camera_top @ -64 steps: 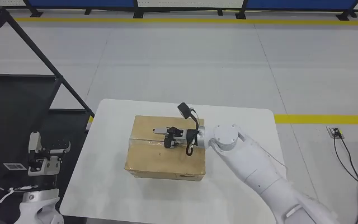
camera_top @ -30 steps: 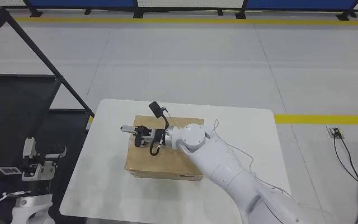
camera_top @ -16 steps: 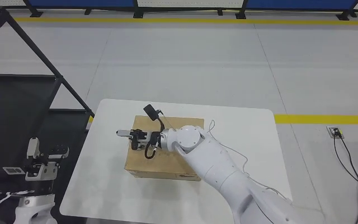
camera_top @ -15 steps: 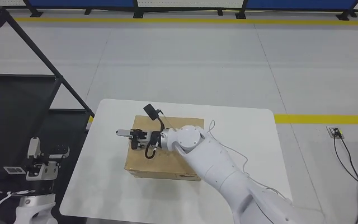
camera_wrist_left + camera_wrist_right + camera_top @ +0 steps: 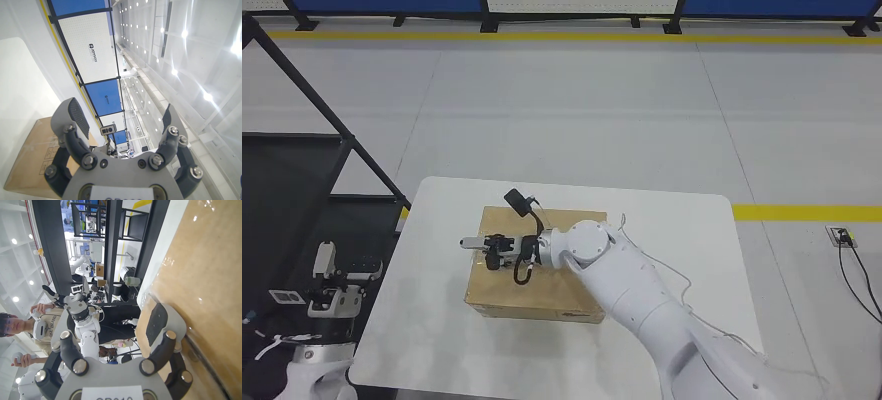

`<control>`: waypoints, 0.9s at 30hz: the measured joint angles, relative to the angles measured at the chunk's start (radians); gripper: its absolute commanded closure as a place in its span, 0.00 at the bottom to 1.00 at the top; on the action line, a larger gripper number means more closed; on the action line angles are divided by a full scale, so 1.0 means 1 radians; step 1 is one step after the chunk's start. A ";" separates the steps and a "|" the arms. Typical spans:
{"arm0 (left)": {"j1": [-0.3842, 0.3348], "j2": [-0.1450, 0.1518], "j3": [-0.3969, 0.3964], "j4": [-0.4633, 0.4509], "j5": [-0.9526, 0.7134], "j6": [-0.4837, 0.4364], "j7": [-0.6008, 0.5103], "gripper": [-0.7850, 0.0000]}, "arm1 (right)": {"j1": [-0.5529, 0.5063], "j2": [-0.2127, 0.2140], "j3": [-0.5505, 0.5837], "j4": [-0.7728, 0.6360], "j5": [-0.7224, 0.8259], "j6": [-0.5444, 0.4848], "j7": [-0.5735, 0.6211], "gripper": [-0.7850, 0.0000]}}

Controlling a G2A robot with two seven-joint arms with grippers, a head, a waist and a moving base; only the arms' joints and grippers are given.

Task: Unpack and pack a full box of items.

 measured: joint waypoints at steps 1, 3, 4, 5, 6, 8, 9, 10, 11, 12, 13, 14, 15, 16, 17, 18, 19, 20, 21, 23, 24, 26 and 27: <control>-0.002 0.000 0.005 -0.001 0.005 0.002 0.000 0.00 | 0.001 0.003 0.004 0.004 -0.002 -0.004 0.004 0.00; -0.008 0.001 0.015 -0.002 0.014 0.007 -0.001 0.00 | 0.003 0.012 0.016 0.015 -0.006 -0.016 0.005 0.00; -0.010 0.002 0.019 -0.004 0.018 0.008 -0.001 0.00 | 0.004 0.017 0.021 0.020 -0.007 -0.021 0.006 0.00; -0.013 0.002 0.024 -0.005 0.022 0.010 -0.001 0.00 | 0.004 0.021 0.027 0.023 -0.007 -0.024 0.007 0.00; -0.016 0.003 0.029 -0.006 0.027 0.012 -0.001 0.00 | 0.004 0.027 0.034 0.025 -0.007 -0.027 0.012 0.00; -0.021 0.003 0.036 -0.008 0.035 0.015 -0.001 0.00 | 0.004 0.035 0.045 0.026 -0.007 -0.030 0.018 0.00; -0.025 0.004 0.041 -0.009 0.039 0.017 -0.001 0.00 | 0.003 0.042 0.052 0.027 -0.007 -0.034 0.023 0.00; -0.027 0.004 0.045 -0.009 0.042 0.020 -0.001 0.00 | 0.001 0.047 0.059 0.026 -0.005 -0.036 0.030 0.00; -0.030 0.005 0.048 -0.009 0.044 0.022 -0.002 0.00 | 0.000 0.052 0.065 0.026 0.000 -0.036 0.042 0.00; -0.033 0.005 0.051 -0.008 0.046 0.024 -0.002 0.00 | -0.002 0.057 0.073 0.026 0.004 -0.037 0.053 0.00; -0.038 0.006 0.055 -0.008 0.049 0.027 -0.003 0.00 | -0.003 0.064 0.081 0.025 0.008 -0.038 0.068 0.00; -0.042 0.006 0.057 -0.008 0.051 0.029 -0.004 0.00 | -0.005 0.070 0.087 0.024 0.009 -0.039 0.077 0.00; -0.046 0.007 0.060 -0.008 0.054 0.032 -0.006 0.00 | -0.007 0.077 0.094 0.021 0.008 -0.038 0.088 0.00; -0.050 0.008 0.063 -0.007 0.057 0.034 -0.007 0.00 | -0.009 0.082 0.098 0.018 0.004 -0.038 0.093 0.00; -0.053 0.009 0.065 -0.007 0.059 0.037 -0.009 0.00 | -0.011 0.087 0.102 0.014 0.000 -0.038 0.095 0.00; -0.058 0.009 0.069 -0.006 0.061 0.040 -0.012 0.00 | -0.014 0.094 0.108 0.007 -0.005 -0.039 0.096 0.00; -0.062 0.010 0.072 -0.005 0.063 0.042 -0.014 0.00 | -0.017 0.100 0.112 0.001 -0.009 -0.041 0.094 0.00; -0.065 0.011 0.075 -0.003 0.066 0.044 -0.016 0.00 | -0.021 0.105 0.117 -0.007 -0.012 -0.042 0.094 0.00; -0.070 0.011 0.080 -0.001 0.069 0.046 -0.018 0.00 | -0.027 0.112 0.124 -0.019 -0.014 -0.044 0.096 0.00; -0.077 0.012 0.087 0.001 0.075 0.049 -0.021 0.00 | -0.036 0.124 0.135 -0.037 -0.018 -0.046 0.103 0.00; -0.081 0.013 0.091 0.002 0.077 0.051 -0.022 0.00 | -0.043 0.132 0.142 -0.050 -0.022 -0.047 0.106 0.00; -0.087 0.014 0.096 0.003 0.079 0.053 -0.023 0.00 | -0.056 0.144 0.151 -0.074 -0.032 -0.045 0.112 0.00; -0.090 0.015 0.098 0.003 0.081 0.055 -0.023 0.00 | -0.066 0.153 0.158 -0.091 -0.039 -0.042 0.118 0.00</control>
